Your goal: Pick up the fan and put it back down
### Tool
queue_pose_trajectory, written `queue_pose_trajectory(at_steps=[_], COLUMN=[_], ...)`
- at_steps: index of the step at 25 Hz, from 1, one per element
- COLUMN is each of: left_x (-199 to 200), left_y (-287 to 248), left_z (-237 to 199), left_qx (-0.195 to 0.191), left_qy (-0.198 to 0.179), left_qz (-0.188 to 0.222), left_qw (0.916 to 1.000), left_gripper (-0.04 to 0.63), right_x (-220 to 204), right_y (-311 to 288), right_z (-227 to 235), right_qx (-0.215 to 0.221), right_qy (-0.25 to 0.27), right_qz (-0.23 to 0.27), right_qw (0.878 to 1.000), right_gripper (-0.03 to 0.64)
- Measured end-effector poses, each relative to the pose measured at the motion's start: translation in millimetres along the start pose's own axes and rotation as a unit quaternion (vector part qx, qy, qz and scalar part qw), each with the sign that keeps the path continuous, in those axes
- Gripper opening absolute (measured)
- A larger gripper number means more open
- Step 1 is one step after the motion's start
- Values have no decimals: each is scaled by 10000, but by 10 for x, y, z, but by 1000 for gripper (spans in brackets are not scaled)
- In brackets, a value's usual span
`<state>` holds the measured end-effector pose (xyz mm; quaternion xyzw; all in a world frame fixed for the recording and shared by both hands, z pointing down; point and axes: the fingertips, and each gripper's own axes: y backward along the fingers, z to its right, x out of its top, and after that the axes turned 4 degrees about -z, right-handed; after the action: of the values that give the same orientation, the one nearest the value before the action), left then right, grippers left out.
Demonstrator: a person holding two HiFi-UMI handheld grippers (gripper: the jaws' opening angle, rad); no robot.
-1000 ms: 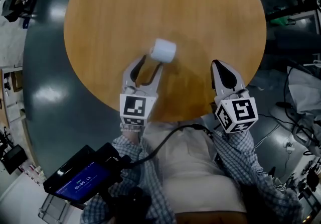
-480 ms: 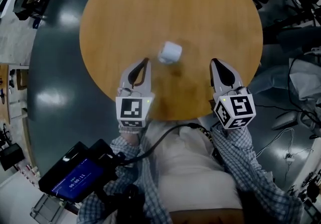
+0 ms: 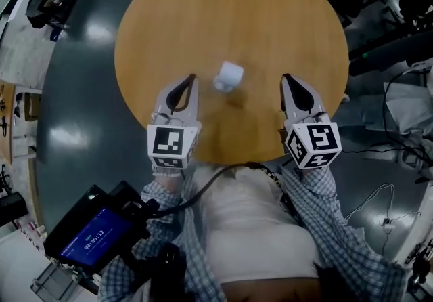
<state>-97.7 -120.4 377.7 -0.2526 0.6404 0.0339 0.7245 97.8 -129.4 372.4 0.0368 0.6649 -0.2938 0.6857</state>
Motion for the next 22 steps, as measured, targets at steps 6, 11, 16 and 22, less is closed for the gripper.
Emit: queue_pose_trajectory(at_steps=[6,11,16,22], left_x=[-13,42,40,31], left_y=[-32,-63,-54,-50], left_z=[-14,-26,-47,-44], left_qx=[-40,-74,-39,-65], left_qy=[-183,-125,-66,-34], left_qz=[25,63,45,52], left_qw=[9998,9999,10000,10000], left_gripper=[0,0,0,0], right_x=[56,90,104,58], right_y=[-79,-117,-107,-98], right_z=[1,-12,-15,-17], right_qx=[48,89,81,55], right_qy=[-7,18,34,72], right_qz=[156,209,225,154], right_qw=[9999,9997,9997,9998], right_gripper=[3,3,3,3])
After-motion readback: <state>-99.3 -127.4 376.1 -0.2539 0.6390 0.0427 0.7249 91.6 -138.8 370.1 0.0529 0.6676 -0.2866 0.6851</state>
